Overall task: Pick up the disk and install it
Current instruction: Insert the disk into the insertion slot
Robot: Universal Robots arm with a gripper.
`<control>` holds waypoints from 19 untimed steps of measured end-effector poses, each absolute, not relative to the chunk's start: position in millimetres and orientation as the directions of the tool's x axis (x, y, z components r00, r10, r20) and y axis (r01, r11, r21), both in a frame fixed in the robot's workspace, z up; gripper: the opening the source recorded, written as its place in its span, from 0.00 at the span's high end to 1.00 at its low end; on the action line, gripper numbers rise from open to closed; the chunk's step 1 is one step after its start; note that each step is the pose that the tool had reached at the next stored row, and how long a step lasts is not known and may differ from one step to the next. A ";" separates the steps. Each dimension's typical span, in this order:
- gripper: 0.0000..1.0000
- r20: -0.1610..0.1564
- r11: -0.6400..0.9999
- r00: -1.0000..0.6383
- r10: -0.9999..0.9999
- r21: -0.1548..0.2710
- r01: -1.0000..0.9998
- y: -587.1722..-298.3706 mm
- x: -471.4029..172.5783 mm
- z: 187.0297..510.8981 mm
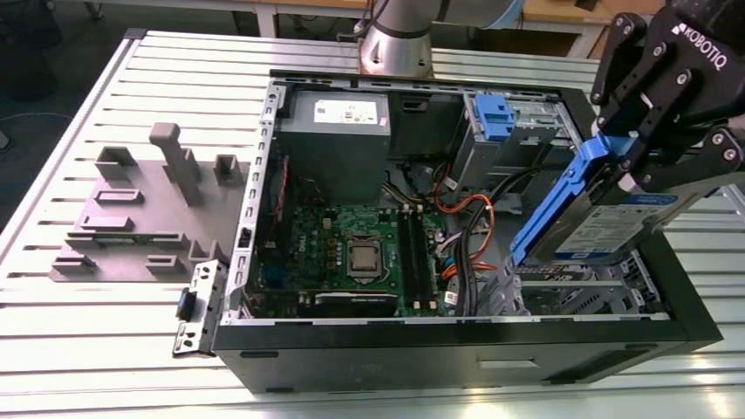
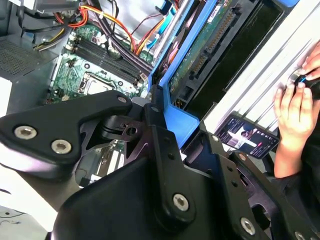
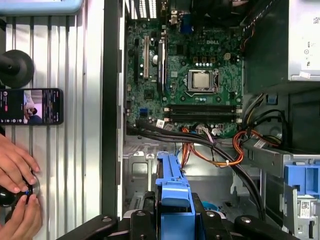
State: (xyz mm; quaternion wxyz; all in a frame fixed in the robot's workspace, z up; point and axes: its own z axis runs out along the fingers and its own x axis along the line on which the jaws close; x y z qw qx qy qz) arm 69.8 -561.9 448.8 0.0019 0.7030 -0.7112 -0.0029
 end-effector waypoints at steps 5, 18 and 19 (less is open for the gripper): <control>0.64 -0.001 0.015 -0.015 -1.000 0.007 -1.000 -563.1 74.8 446.6; 0.64 -0.001 0.022 -0.022 -1.000 0.007 -1.000 -567.3 76.9 440.4; 0.64 -0.001 0.022 -0.022 -1.000 0.007 -1.000 -567.4 76.9 440.0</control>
